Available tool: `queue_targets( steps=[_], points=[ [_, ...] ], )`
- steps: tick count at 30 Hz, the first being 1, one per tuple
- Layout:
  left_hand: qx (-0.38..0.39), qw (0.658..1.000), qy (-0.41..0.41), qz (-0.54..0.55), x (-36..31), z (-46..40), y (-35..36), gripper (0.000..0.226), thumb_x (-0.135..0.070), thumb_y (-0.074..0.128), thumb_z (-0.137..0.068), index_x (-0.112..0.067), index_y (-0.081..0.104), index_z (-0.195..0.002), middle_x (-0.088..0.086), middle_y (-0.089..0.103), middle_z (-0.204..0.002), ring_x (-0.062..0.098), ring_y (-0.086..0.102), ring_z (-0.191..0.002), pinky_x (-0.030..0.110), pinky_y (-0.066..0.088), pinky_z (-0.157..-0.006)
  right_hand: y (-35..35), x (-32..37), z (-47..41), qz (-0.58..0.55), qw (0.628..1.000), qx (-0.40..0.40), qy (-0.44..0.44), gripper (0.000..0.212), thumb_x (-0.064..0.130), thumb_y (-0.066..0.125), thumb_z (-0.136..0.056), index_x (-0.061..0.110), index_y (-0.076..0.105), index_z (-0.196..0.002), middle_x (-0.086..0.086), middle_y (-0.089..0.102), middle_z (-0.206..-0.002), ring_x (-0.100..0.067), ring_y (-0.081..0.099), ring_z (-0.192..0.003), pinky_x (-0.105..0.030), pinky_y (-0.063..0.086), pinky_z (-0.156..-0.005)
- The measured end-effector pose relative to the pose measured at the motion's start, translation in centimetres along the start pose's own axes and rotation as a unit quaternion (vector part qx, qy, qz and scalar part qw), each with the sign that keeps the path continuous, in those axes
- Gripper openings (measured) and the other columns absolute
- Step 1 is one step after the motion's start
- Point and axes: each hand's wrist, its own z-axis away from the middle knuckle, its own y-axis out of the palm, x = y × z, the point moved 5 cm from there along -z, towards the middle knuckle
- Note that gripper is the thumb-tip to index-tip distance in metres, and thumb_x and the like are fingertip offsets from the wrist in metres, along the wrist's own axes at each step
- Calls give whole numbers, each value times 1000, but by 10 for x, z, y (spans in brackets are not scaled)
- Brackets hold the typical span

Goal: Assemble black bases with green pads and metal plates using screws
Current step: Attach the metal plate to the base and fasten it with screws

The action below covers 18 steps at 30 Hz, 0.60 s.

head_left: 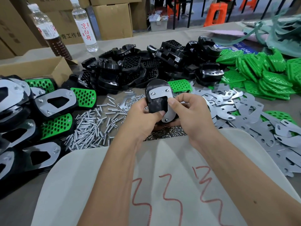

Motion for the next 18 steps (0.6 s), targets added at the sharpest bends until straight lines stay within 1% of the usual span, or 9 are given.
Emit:
queue_targets(
  steps=[3,5,8,9,11,13,15,16,18],
  points=[
    [9,1000,-9,9,0,0,0,31,3,66,-95,-23,73,-111,10,80,-103,35,75,-103,56,57,-99,0,-3,-1,12,1000,-8,-3,23,19,68,-100,4,62,-82,-19,72,-79,-32,72,-66,-37,62,-56],
    [11,1000,-8,19,0,1,-1,31,2,65,-95,-23,74,-112,6,81,-104,31,76,-104,54,58,-99,0,-3,-1,19,1000,-7,-14,24,20,69,-99,7,62,-81,-21,71,-80,-32,72,-66,-35,59,-54],
    [9,999,-12,51,0,5,-1,27,-2,62,-98,-21,75,-113,5,81,-103,29,77,-97,44,64,-86,1,-1,0,7,999,0,-36,22,20,70,-99,7,60,-84,-21,69,-81,-29,71,-66,-36,60,-54],
    [6,998,-14,64,-1,5,-2,27,-2,62,-99,-20,75,-113,6,81,-103,30,78,-97,44,65,-84,1,0,1,-7,999,2,-40,21,19,71,-98,9,57,-86,-21,69,-85,-30,70,-68,-37,60,-54],
    [6,997,-17,78,-2,6,-3,26,-3,62,-100,-21,75,-112,7,81,-104,31,77,-99,47,64,-87,1,1,1,-50,998,11,-33,20,15,71,-98,14,52,-92,-21,68,-96,-26,69,-71,-36,59,-55],
    [9,997,-14,78,-4,6,-4,26,-2,63,-98,-20,75,-114,5,81,-104,27,78,-99,46,63,-89,3,1,1,-82,996,40,-14,14,13,68,-100,14,56,-107,-21,72,-103,-22,70,-71,-36,60,-57],
    [0,997,-4,73,-6,7,-6,25,-1,67,-95,-18,76,-112,6,81,-103,27,77,-97,45,62,-91,5,2,2,-77,994,81,-14,15,11,62,-103,13,65,-118,-16,75,-102,-20,72,-72,-35,60,-58],
    [-8,997,0,79,-6,7,-7,25,-1,69,-94,-17,76,-111,8,80,-104,30,77,-97,45,63,-88,6,3,2,-70,993,98,-18,18,11,60,-104,13,69,-119,-13,76,-102,-18,71,-73,-32,59,-57],
    [-18,993,-1,119,-8,7,-9,26,0,70,-92,-13,74,-114,10,79,-106,30,77,-91,41,63,-73,7,5,3,-52,991,116,-26,20,12,59,-105,16,72,-120,-9,77,-104,-17,71,-78,-30,56,-56]
  ],
)
